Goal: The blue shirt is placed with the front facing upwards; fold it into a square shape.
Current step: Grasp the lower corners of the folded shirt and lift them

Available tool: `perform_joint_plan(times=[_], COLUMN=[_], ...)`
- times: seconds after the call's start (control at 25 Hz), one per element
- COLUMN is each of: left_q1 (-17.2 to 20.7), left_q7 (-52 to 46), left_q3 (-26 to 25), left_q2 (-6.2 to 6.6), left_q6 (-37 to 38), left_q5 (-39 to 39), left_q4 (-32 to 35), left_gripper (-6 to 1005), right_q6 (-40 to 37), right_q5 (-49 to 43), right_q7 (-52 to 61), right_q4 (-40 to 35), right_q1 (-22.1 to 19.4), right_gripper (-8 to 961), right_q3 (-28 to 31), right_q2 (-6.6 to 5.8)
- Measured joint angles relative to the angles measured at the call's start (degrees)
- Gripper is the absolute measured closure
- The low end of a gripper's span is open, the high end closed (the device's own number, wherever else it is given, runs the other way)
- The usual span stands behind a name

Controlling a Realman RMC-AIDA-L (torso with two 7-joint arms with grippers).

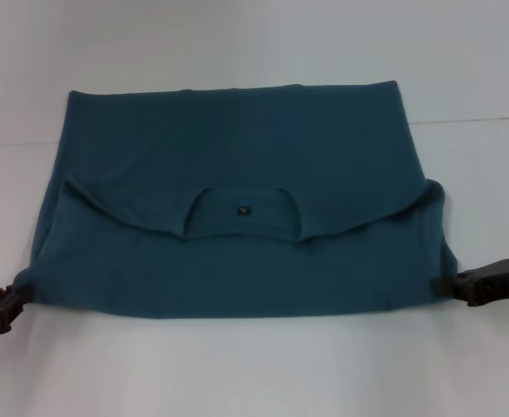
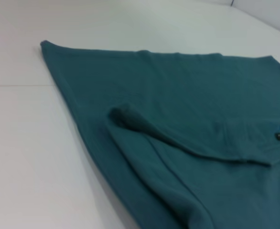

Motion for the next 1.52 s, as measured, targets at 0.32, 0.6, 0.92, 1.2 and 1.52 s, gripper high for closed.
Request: perform_joint_plan(times=[0.32, 0.6, 0.92, 1.2, 1.52], left_q1=[0.4, 1.2, 1.8, 5.1, 8.0], left_q7=[2.1, 3.2, 8.7, 11.2, 13.3], left_q3=[-3.7, -4.6, -11.8, -14.4, -16.9], left_q2=[-0.6, -0.74, -0.23, -0.35, -0.43], left_q6=[3.9, 5.3, 12.3, 15.9, 20.1], left_q5=[0.0, 0.0, 0.0, 0.0, 0.0], left_q4=[0.1, 0.5, 4.4, 4.6, 5.5], left_gripper=[928, 928, 928, 927, 927], right_q6=[-5.7, -11.6, -12.9, -13.2, -15.3], right_q5=[10.3, 10.7, 10.6, 9.9, 9.6], right_q7=[-7.8, -12.0, -15.0, -15.3, -16.1], right_q4=[-0.1, 0.1, 1.5, 1.7, 1.6], right_q1=[-5.2, -8.3, -9.8, -9.4, -9.7], right_gripper=[917, 917, 918, 917, 918], right_q3=[3.5, 9.9, 11.4, 10.8, 10.4], right_q2=[-0.32, -0.16, -0.19, -0.3, -0.32])
